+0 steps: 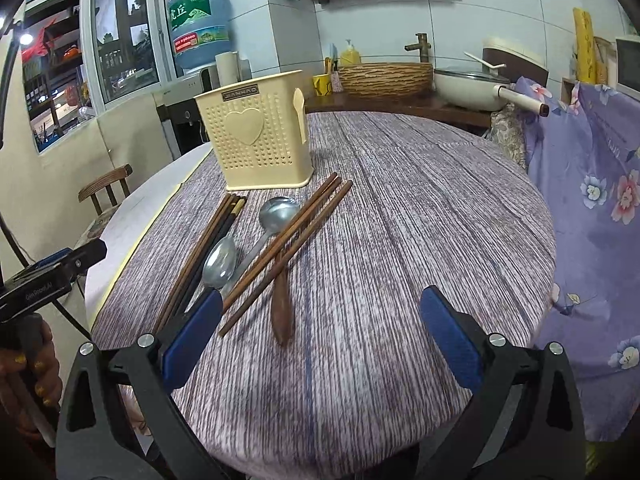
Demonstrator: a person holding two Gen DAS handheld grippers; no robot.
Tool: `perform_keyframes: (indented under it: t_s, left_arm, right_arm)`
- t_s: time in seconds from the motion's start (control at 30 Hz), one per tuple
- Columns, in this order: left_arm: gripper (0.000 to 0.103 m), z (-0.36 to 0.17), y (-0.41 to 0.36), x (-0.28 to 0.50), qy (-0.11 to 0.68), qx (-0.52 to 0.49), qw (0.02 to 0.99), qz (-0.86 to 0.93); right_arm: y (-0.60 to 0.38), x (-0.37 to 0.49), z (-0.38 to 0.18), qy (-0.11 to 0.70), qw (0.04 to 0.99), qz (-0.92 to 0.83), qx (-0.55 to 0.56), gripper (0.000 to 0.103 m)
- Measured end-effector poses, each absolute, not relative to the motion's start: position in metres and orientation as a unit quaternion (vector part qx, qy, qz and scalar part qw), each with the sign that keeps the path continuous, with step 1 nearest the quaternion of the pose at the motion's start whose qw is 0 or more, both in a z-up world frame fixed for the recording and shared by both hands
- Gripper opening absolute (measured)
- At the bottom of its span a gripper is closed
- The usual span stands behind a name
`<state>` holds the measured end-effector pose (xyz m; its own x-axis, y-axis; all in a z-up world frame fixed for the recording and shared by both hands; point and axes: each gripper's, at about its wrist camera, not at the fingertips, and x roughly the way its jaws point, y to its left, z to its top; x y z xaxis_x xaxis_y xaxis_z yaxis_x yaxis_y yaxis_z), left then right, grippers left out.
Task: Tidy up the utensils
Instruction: 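Move the left tool toward the wooden chopsticks while the right tool approaches them too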
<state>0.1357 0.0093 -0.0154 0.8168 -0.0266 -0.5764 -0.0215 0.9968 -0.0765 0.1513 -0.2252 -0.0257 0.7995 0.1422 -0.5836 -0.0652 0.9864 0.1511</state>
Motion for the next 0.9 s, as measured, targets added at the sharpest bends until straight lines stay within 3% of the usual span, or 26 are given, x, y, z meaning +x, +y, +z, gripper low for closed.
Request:
perform_keyframes:
  t_s: [0.33, 0.43, 0.7, 0.77, 0.9]
  left_arm:
    - [0.098, -0.018, 0.001, 0.184, 0.350, -0.026, 0.936, -0.008]
    - [0.096, -0.020, -0.003, 0.195, 0.367, -0.023, 0.930, -0.016]
    - [0.071, -0.023, -0.013, 0.224, 0.402, -0.024, 0.915, -0.034]
    - [0.065, -0.023, -0.015, 0.229, 0.406, -0.029, 0.912, -0.044]
    - [0.063, -0.024, -0.021, 0.238, 0.411, -0.020, 0.910, -0.051]
  right_arm:
    - [-0.243, 0.223, -0.035, 0.366, 0.922, 0.046, 0.120, 0.096]
    - [-0.242, 0.243, -0.036, 0.384, 0.914, 0.045, 0.120, 0.084]
    - [-0.239, 0.293, -0.040, 0.420, 0.897, 0.036, 0.136, 0.052]
    - [-0.239, 0.301, -0.041, 0.426, 0.893, 0.032, 0.142, 0.050]
    - [-0.236, 0.313, -0.044, 0.432, 0.891, 0.021, 0.134, 0.050]
